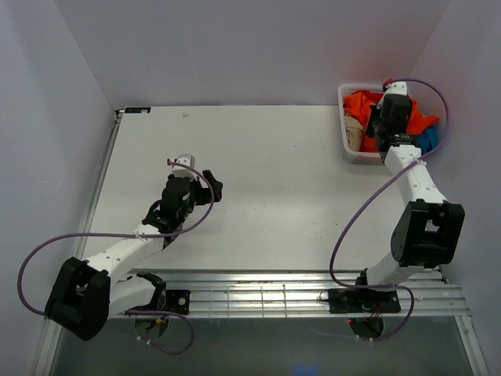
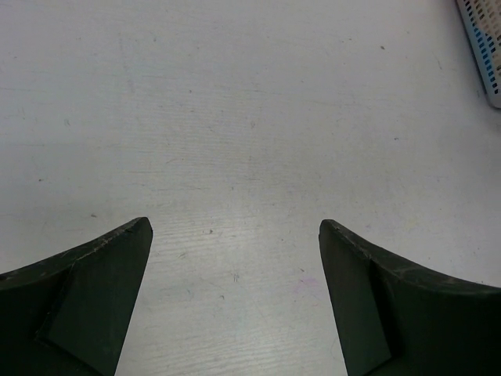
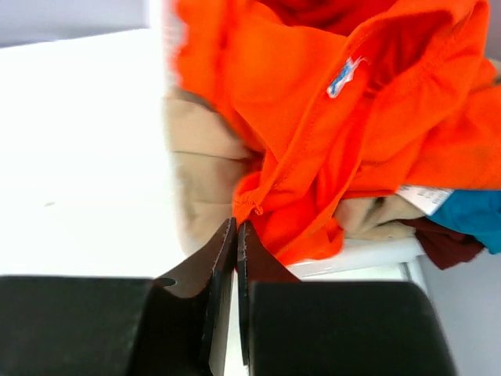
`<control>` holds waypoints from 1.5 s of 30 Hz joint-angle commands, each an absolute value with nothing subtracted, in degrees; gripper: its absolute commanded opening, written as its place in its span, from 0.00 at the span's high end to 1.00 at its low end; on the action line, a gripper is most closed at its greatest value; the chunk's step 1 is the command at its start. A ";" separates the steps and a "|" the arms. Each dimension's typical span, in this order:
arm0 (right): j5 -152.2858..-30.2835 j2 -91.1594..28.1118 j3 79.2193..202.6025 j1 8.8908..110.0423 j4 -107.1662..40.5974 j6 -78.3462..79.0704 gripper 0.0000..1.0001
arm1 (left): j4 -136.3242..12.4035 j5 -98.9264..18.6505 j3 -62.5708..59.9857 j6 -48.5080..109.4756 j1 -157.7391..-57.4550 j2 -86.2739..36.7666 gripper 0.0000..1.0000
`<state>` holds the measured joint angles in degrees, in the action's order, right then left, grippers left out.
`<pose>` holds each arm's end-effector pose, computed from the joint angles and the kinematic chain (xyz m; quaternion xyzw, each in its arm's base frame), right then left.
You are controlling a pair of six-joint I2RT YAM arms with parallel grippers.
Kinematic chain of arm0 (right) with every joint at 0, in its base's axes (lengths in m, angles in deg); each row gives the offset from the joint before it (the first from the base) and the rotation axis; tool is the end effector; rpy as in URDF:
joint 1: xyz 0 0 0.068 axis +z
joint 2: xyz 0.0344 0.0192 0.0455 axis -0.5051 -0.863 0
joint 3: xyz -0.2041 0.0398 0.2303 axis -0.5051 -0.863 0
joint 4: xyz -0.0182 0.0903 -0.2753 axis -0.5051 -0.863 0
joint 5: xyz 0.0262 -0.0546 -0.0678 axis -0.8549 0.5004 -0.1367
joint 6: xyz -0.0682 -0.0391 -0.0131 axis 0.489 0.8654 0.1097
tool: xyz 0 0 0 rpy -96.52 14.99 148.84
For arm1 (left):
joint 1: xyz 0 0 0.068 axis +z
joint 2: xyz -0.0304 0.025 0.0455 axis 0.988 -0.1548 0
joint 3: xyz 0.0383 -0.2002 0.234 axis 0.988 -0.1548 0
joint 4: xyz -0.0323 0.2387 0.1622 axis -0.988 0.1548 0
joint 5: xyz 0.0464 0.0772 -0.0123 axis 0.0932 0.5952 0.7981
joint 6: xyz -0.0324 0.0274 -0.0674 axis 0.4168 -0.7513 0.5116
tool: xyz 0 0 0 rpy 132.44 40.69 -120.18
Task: Fold and stack the t-shirts
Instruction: Grab crumpled tshirt from bin with the right arm, then move the tshirt to the center of the board
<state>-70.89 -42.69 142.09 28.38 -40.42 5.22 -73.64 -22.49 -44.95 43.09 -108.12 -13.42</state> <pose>0.4423 -0.0302 0.3448 0.0895 0.8269 -0.0927 0.5474 0.2531 -0.1164 0.2216 -0.0254 0.8261 -0.1805 0.5333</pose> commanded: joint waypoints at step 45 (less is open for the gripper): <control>-40.99 -12.16 118.02 58.20 -60.48 -12.69 0.10 | -69.52 -8.66 -49.03 51.07 -107.99 -14.29 0.36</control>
